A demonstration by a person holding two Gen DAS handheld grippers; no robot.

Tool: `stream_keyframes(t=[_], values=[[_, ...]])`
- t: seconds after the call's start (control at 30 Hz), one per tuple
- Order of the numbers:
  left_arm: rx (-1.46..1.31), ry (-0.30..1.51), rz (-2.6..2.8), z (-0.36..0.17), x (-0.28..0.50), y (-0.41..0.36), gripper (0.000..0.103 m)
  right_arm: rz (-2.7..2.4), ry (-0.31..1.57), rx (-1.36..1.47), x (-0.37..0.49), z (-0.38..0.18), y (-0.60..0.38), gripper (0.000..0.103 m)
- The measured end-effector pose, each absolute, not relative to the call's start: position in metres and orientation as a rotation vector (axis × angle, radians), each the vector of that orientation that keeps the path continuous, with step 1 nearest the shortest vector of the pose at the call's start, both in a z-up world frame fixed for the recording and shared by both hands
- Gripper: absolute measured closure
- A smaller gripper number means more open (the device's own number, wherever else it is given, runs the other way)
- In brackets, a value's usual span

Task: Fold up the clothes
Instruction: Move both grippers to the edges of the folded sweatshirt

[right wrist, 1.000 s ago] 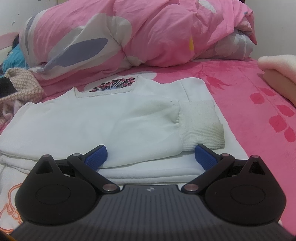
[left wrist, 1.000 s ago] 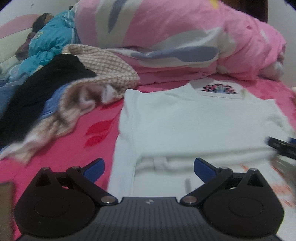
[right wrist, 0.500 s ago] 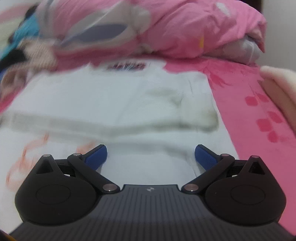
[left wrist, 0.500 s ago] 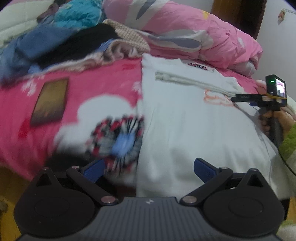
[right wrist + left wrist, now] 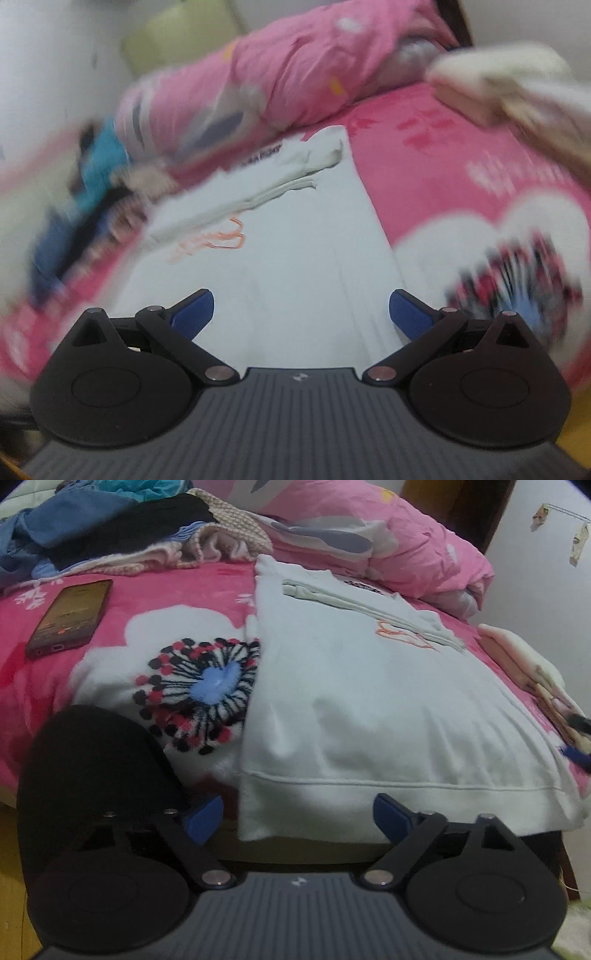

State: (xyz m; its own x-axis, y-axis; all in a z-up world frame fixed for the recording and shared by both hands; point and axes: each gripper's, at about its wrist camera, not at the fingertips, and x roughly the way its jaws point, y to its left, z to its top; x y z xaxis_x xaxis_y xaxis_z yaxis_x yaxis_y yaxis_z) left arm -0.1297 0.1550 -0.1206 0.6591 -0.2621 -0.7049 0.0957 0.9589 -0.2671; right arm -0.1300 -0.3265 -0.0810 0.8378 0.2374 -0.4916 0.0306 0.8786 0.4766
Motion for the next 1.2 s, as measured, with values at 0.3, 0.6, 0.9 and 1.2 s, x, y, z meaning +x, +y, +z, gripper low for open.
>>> stream_keyframes(t=[0.3,0.6,0.9,1.2], values=[[-0.188,0.847,-0.214,-0.136,-0.116,0.157,0.039,0.279,0.553,0.672,-0.175,-0.091,-0.302,0.027],[-0.278,0.843,-0.244,-0.158,-0.12,0.168,0.049,0.673,0.695,0.731,-0.128,-0.112,-0.197,0.035],[-0.336,0.815,-0.273,-0.159,-0.125,0.181,0.093,0.695,0.812,0.749,-0.108,-0.129,-0.17,0.036],[-0.446,0.803,-0.299,-0.15,-0.132,0.198,0.099,0.718,0.899,0.861,-0.098,-0.155,-0.158,0.035]])
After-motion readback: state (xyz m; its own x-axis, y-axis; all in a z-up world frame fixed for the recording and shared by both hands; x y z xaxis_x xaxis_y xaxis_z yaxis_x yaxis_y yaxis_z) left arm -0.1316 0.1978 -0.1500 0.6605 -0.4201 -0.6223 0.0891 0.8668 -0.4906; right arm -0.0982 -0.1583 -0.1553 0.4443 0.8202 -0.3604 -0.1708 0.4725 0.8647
